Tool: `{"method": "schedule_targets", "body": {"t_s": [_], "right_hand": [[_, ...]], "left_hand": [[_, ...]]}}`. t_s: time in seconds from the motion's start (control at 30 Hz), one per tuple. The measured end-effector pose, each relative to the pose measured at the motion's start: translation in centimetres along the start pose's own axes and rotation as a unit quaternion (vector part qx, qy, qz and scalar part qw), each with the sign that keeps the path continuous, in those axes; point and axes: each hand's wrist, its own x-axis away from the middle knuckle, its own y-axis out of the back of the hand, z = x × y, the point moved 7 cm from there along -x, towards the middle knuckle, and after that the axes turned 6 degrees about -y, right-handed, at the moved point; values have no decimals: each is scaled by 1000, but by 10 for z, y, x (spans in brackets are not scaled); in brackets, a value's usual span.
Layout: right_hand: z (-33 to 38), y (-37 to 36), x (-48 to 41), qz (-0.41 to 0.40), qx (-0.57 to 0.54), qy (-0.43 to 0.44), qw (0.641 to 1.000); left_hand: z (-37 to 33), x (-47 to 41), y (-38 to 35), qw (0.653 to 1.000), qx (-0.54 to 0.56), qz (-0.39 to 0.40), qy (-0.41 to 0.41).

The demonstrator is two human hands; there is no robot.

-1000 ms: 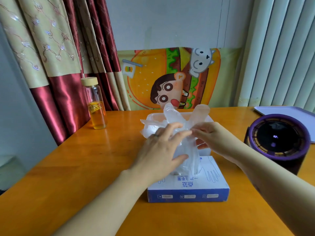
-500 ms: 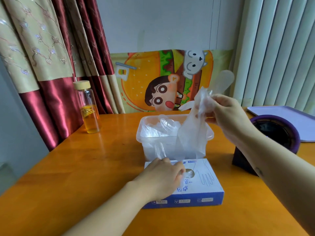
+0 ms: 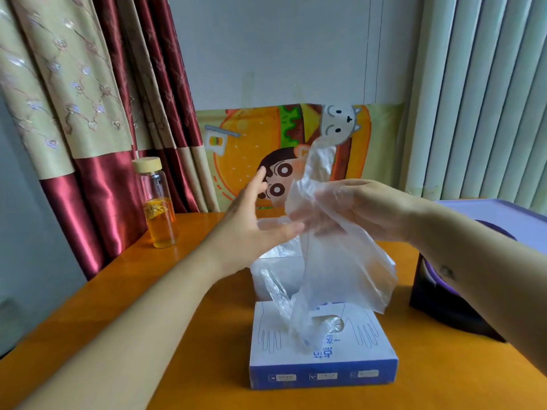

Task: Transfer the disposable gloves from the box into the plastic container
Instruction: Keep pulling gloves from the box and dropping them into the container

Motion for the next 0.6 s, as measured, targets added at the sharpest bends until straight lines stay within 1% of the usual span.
{"method": "schedule_targets", "body": {"t_s": [0.07,0.1,0.17,0.23,0.3,0.33,0.4,0.47,0.53,0.6], "right_hand": [[4,-7,-6,30,28,-5,999],[6,-7,-10,34,34,-4,999],[9,-4,-15,13,26,-5,1000],[13,9,-18,-48,39,2,998],[13,24,-20,-102,64,13,993],[10,30,-20,-106,48,11,993],[1,35,-20,-92,-26,5,995],[-4,38,-23,-80,-39,27,996],[-5,38,-24,-95,-4,61,994],[-4,37,-30,-138,92,85,982]], "left_hand": [[9,-24,-15,994,91,53,17],[17,-40,-22,991,112,65,19],[35,-65,-28,993,94,67,32],[38,-74,-25,997,47,36,44],[27,-62,-15,999,51,-2,16],[24,-54,-6,998,61,-26,14],[32,-49,10,993,85,-74,42],[54,-55,20,985,116,-102,82],[73,-59,22,974,143,-115,128],[90,-62,21,962,186,-128,153]]}}
